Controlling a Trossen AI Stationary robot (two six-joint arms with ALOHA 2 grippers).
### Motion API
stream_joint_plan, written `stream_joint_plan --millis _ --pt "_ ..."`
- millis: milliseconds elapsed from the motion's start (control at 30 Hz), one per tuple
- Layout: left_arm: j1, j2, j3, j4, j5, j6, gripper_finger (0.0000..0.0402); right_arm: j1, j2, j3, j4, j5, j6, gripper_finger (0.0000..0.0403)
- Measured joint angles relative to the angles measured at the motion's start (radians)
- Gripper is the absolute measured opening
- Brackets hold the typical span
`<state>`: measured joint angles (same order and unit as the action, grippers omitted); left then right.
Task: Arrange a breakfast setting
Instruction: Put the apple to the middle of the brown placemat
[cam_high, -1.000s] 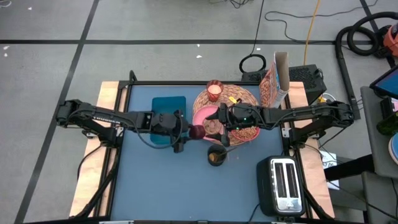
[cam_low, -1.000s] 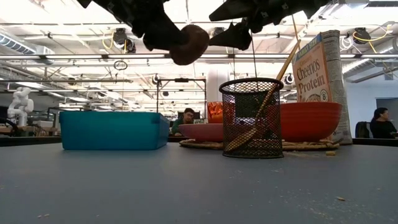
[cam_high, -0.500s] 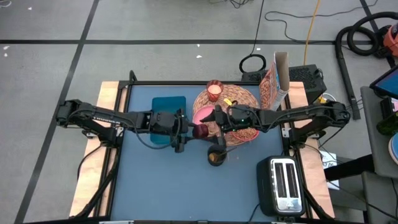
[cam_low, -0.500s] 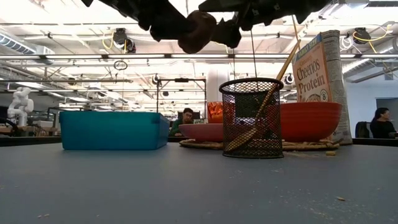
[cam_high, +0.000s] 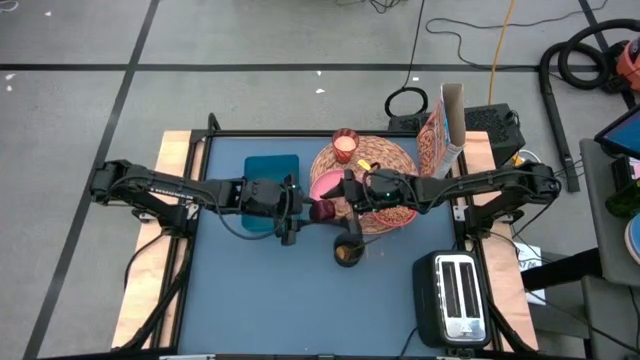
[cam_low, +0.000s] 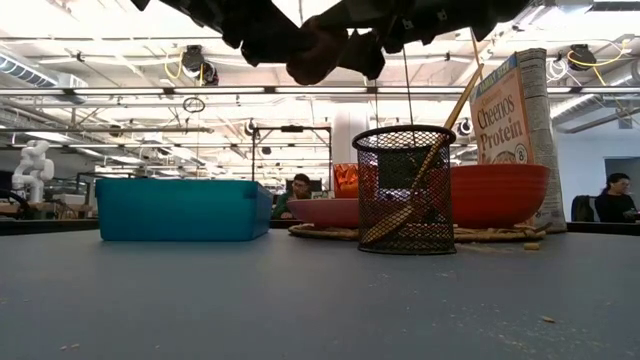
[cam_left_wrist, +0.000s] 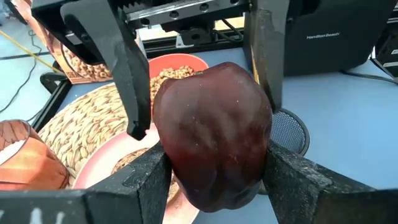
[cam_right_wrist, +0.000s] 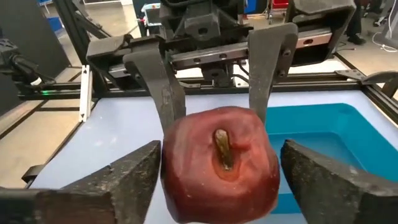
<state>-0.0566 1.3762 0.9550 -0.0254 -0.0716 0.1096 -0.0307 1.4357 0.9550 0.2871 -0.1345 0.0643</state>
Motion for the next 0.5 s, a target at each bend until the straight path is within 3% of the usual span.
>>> stream_joint_plan --millis 267,500 --pt "0.000 0.000 0.000 -0.002 -0.001 0.000 0.0221 0.000 0.000 0.000 0.000 0.000 0.000 0.0243" --pt "0.000 0.000 0.000 -0.002 -0.001 -0.001 0.0221 0.000 0.000 0.000 0.000 0.000 0.002 0.0238"
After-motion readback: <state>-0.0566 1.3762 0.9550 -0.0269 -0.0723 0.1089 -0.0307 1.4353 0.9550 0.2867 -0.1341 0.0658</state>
